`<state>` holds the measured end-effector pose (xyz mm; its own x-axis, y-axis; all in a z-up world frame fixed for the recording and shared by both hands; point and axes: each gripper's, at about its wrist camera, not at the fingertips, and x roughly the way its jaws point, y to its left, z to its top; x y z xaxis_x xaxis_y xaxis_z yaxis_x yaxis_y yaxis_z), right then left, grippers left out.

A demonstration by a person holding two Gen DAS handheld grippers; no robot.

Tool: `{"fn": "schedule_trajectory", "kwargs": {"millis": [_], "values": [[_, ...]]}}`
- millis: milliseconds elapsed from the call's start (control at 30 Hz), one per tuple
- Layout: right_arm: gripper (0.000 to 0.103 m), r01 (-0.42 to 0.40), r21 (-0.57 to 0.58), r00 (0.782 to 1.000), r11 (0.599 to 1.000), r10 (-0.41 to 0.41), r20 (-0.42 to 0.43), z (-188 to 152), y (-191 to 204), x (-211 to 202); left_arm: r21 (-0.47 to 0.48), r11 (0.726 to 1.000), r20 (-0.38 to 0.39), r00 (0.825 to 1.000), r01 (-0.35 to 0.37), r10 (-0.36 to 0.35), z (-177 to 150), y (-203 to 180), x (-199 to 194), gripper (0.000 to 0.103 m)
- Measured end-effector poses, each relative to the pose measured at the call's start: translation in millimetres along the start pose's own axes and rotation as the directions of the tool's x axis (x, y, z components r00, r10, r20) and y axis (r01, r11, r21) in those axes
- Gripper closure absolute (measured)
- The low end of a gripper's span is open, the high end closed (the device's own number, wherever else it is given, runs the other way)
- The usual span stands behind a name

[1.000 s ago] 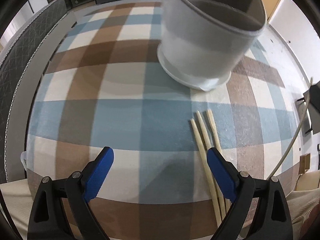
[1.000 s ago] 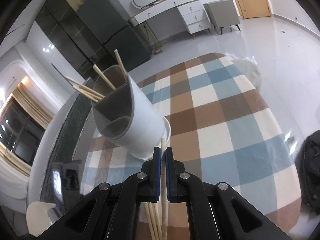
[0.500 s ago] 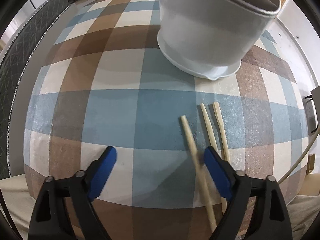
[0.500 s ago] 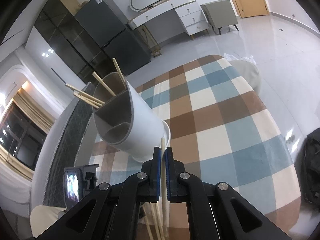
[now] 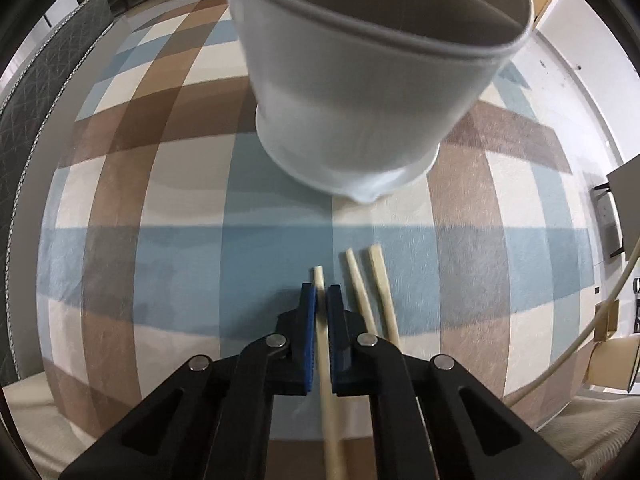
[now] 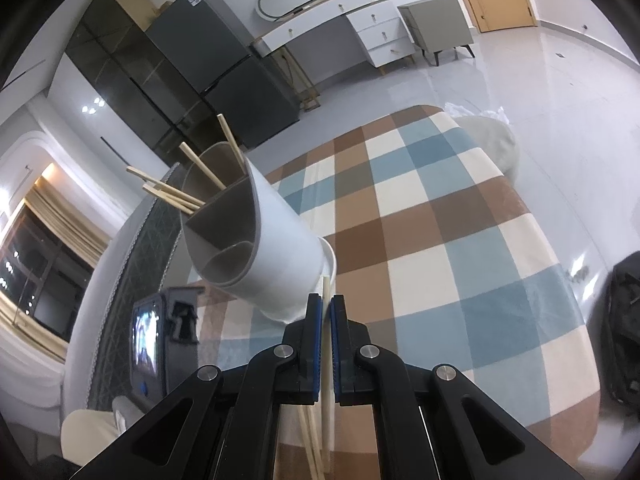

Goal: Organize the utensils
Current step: 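Lift both held chopsticks and carry them over the utensil holder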

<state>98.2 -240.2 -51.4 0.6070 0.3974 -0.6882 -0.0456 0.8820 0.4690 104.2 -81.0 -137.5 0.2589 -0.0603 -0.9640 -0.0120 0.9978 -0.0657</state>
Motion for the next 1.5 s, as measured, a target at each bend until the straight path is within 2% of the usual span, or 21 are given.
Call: {"fn": "schedule_trajectory", "kwargs": {"millis": [133, 233, 400, 500, 633, 700, 867, 1100, 1300, 1500], "values": [[0.099, 0.007, 0.0, 1.0, 1.0, -0.007, 0.011, 1.3, -0.6, -2.2, -0.02, 0.999, 0.027, 0.999, 0.04, -0.039, 4.9, 7.9, -2.6, 0.102], [0.099, 0.008, -0.029, 0.999, 1.0, -0.007, 0.032, 1.9, 6.8, -5.6, -0.037, 0.995, 0.092, 0.991, 0.096, -0.093, 4.2, 15.6, -21.0, 0.102], [0.1, 0.016, -0.1, 0.998, 0.995, -0.01, 0.055, -3.0, 23.5, -9.3, -0.024, 0.989, 0.205, 0.969, 0.144, -0.136, -5.7, 20.3, -55.5, 0.102], [0.1, 0.017, -0.123, 0.996, 0.992, -0.007, 0.084, -5.3, 29.3, -17.5, -0.014, 0.982, 0.278, 0.944, 0.186, -0.175, -10.0, 20.0, -77.2, 0.102], [0.1, 0.046, -0.179, 0.992, 0.983, -0.024, 0.121, -12.4, 42.2, -28.0, 0.041, 0.977, 0.399, 0.893, 0.208, -0.207, -13.7, 26.7, -114.1, 0.102], [0.1, 0.069, -0.214, 0.989, 0.974, -0.039, 0.14, -18.8, 50.5, -34.6, 0.061, 0.973, 0.425, 0.876, 0.221, -0.226, -14.3, 28.8, -122.2, 0.102], [0.1, 0.11, -0.3, 0.979, 0.947, -0.052, 0.196, -29.0, 69.4, -45.7, 0.097, 0.967, 0.459, 0.851, 0.236, -0.254, -22.6, 33.6, -134.9, 0.102], [0.1, 0.141, -0.339, 0.973, 0.93, -0.067, 0.221, -34.1, 75.8, -44.0, 0.097, 0.964, 0.454, 0.851, 0.248, -0.265, -29.9, 44.2, -142.4, 0.102], [0.1, 0.174, -0.35, 0.968, 0.92, -0.096, 0.23, -37.4, 82.9, -43.4, 0.107, 0.963, 0.464, 0.844, 0.246, -0.267, -32.5, 48.0, -145.1, 0.102], [0.1, 0.194, -0.352, 0.961, 0.916, -0.106, 0.254, -41.5, 91.8, -51.2, 0.102, 0.955, 0.466, 0.835, 0.279, -0.293, -35.2, 55.3, -152.7, 0.102]]}}
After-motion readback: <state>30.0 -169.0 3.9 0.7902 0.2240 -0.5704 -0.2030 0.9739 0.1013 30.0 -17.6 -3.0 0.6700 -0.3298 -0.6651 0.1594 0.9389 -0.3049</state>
